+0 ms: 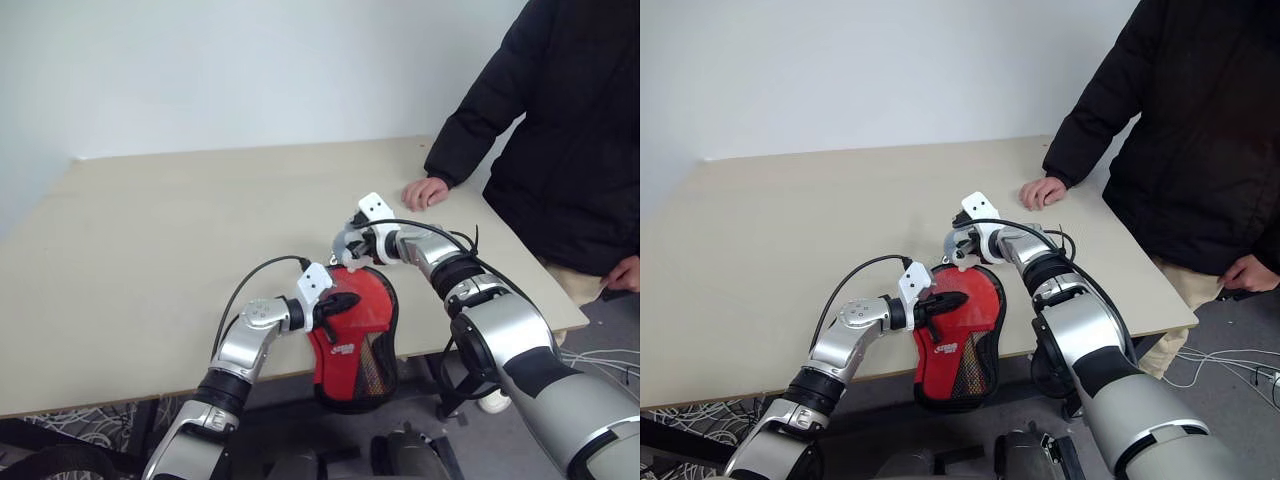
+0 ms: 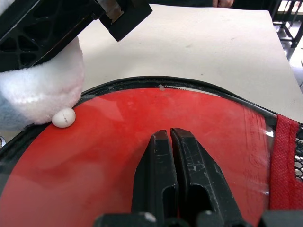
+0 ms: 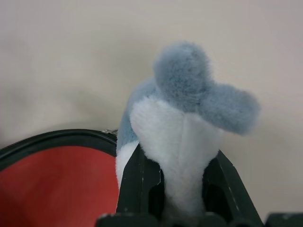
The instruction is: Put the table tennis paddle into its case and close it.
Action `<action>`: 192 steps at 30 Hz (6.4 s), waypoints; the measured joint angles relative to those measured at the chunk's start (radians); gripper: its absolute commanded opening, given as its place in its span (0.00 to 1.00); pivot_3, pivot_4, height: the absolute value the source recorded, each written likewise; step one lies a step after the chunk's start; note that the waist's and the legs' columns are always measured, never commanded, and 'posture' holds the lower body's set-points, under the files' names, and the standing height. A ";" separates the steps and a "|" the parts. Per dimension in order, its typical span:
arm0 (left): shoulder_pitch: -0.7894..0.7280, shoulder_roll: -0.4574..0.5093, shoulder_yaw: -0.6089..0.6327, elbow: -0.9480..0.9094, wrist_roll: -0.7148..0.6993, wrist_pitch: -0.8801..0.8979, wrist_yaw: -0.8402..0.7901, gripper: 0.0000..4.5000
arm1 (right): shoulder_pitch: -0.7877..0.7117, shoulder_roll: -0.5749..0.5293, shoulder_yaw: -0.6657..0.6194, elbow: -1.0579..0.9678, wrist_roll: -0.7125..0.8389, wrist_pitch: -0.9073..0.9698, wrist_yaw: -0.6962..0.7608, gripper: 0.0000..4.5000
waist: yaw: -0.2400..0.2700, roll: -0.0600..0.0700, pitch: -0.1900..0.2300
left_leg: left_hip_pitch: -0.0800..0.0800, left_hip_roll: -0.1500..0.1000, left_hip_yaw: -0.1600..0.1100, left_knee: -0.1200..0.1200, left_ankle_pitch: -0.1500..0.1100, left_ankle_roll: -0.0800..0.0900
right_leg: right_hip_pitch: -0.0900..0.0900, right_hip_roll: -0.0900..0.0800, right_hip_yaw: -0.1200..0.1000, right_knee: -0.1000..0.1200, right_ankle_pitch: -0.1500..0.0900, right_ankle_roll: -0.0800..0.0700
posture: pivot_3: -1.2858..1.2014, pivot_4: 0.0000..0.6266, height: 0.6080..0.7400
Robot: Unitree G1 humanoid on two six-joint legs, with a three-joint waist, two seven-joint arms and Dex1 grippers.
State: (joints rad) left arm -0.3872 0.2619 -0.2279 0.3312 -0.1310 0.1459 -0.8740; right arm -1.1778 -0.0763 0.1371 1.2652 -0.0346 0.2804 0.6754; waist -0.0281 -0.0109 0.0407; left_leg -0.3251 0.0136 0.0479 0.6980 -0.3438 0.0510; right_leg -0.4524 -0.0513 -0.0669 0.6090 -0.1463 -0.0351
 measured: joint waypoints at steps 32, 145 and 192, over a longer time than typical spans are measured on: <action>-0.005 -0.003 0.005 0.014 -0.006 0.002 -0.023 0.00 | -0.019 -0.081 0.050 0.055 -0.144 -0.104 0.006 0.07 | 0.004 0.001 0.000 | 0.000 0.000 -0.001 0.000 0.000 0.000 | 0.001 0.000 0.000 -0.001 0.000 0.000 | 0.52 0.00 1.00; -0.053 0.025 -0.063 0.030 0.040 0.043 -0.044 0.00 | 0.594 -0.692 0.132 -1.028 0.052 0.124 0.737 0.07 | 0.007 0.006 0.000 | 0.003 -0.002 -0.004 0.000 0.000 0.003 | 0.005 0.000 -0.002 -0.004 -0.003 0.003 | 0.52 0.00 1.00; -0.067 0.025 -0.069 0.040 0.039 0.039 -0.062 0.00 | 0.961 -0.937 0.131 -1.578 0.320 0.150 0.894 0.07 | 0.032 0.003 0.001 | 0.003 -0.001 -0.006 0.000 -0.005 0.006 | 0.007 -0.001 -0.005 -0.009 -0.007 0.010 | 0.52 0.00 1.00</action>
State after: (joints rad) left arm -0.4540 0.2870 -0.2972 0.3710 -0.0915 0.1849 -0.9360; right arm -0.2166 -1.0135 0.2685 -0.3126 0.2851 0.4304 1.5690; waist 0.0036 -0.0079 0.0416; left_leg -0.3225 0.0122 0.0420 0.6978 -0.3493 0.0566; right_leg -0.4451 -0.0520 -0.0714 0.5997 -0.1535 -0.0248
